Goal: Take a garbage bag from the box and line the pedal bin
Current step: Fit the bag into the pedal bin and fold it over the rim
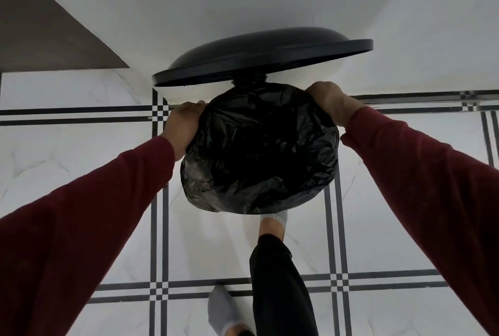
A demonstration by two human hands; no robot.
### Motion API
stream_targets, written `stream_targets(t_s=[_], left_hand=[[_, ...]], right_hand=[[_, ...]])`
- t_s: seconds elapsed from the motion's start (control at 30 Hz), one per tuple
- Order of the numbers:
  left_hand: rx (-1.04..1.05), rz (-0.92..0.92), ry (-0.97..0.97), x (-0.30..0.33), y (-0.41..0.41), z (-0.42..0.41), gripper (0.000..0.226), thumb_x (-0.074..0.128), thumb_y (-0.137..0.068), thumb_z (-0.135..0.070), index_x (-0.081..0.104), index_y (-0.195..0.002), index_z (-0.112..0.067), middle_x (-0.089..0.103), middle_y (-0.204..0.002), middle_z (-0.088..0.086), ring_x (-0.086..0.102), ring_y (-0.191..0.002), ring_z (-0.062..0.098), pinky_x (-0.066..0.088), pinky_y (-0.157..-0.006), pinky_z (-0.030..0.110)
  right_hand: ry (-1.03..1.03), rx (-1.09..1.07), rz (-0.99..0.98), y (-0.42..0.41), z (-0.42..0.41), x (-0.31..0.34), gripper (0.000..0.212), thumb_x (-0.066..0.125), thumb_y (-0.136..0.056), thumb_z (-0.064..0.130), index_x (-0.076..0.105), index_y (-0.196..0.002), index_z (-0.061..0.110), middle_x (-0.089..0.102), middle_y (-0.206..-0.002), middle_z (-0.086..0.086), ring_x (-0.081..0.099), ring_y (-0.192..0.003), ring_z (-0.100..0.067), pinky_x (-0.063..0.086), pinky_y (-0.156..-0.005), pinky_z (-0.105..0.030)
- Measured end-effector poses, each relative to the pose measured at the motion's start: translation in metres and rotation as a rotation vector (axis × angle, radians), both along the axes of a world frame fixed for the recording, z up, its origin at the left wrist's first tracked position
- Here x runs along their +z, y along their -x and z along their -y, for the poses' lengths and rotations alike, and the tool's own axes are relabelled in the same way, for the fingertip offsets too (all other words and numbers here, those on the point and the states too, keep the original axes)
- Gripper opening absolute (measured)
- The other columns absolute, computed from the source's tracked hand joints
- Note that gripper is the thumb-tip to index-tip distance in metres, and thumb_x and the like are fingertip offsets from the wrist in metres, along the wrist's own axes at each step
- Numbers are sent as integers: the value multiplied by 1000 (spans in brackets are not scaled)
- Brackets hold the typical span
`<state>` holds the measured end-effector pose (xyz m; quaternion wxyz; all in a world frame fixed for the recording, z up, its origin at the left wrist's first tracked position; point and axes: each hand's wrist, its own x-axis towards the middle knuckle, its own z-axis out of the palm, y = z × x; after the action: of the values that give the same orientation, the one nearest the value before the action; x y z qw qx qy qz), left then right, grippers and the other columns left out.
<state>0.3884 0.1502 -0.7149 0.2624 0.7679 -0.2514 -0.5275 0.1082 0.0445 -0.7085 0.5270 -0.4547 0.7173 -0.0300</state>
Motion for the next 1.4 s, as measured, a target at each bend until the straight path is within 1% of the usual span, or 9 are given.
stream_targets(t_s=[0.17, 0.3, 0.5, 0.73, 0.93, 1.03, 1.13, 1.27, 1.4], left_hand=[[-85, 175, -76, -4, -1, -10, 50, 37, -101, -51, 66, -127, -19, 69, -120, 7, 63, -114, 26, 46, -95, 33], [53, 41, -120, -8, 8, -14, 46, 43, -103, -54, 68, -117, -17, 68, -115, 3, 63, -109, 23, 48, -102, 36], [154, 114, -90, -9, 20, -19, 77, 36, -84, -76, 66, -130, -23, 64, -132, 9, 60, -121, 30, 46, -109, 48], [132, 89, -46, -13, 21, -29, 62, 38, -92, -74, 70, -92, -20, 73, -104, 4, 68, -101, 23, 53, -101, 43], [145, 123, -79, -14, 20, -27, 77, 29, -92, -73, 67, -124, -15, 70, -122, 8, 64, -116, 28, 47, -108, 46], [183, 441, 81, -4, 32, -44, 51, 40, -99, -54, 61, -125, -16, 63, -125, 8, 55, -121, 30, 44, -103, 48], [-9, 794, 417, 16, 53, -67, 38, 47, -101, -30, 56, -134, -14, 54, -134, 11, 47, -121, 31, 39, -98, 43], [-315, 845, 437, 1, 68, -89, 51, 45, -103, -32, 44, -150, -12, 41, -153, 11, 40, -136, 31, 38, -112, 48], [-395, 834, 386, -19, 69, -96, 61, 42, -105, -36, 29, -158, -9, 27, -164, 13, 30, -148, 33, 32, -120, 49]], right_hand=[[-132, -218, 293, 13, -6, 0, 32, 62, -93, 39, 69, -79, 11, 68, -67, -5, 65, -58, -23, 52, -60, -26], [-82, -292, 239, 2, -9, -14, 41, 66, -87, 47, 75, -99, 9, 77, -91, -10, 75, -83, -27, 61, -84, -36], [-49, -393, 148, -17, -11, -16, 32, 65, -86, 41, 72, -92, 10, 74, -89, -9, 71, -78, -28, 59, -78, -36], [127, -162, -71, -7, -14, -18, 47, 41, -100, 44, 53, -67, 12, 58, -73, -6, 58, -84, -29, 42, -76, -35], [65, -148, -292, -7, -13, -16, 71, 34, -102, 58, 61, -130, -1, 62, -135, -21, 55, -127, -39, 41, -109, -44], [452, -78, -618, -12, -34, 2, 45, 34, -103, 38, 65, -121, 11, 59, -129, -16, 50, -123, -38, 39, -101, -53], [1089, -29, -247, -31, -93, 26, 23, 49, -93, 18, 69, -100, 9, 65, -103, -13, 56, -98, -25, 45, -87, -34], [579, 580, -88, -76, -146, -16, 44, 38, -87, 40, 70, -105, 14, 72, -99, -9, 67, -94, -28, 56, -82, -36], [-7, 937, -299, -91, -119, -71, 56, 34, -105, 45, 48, -150, 16, 51, -153, -14, 49, -139, -32, 39, -116, -40]])
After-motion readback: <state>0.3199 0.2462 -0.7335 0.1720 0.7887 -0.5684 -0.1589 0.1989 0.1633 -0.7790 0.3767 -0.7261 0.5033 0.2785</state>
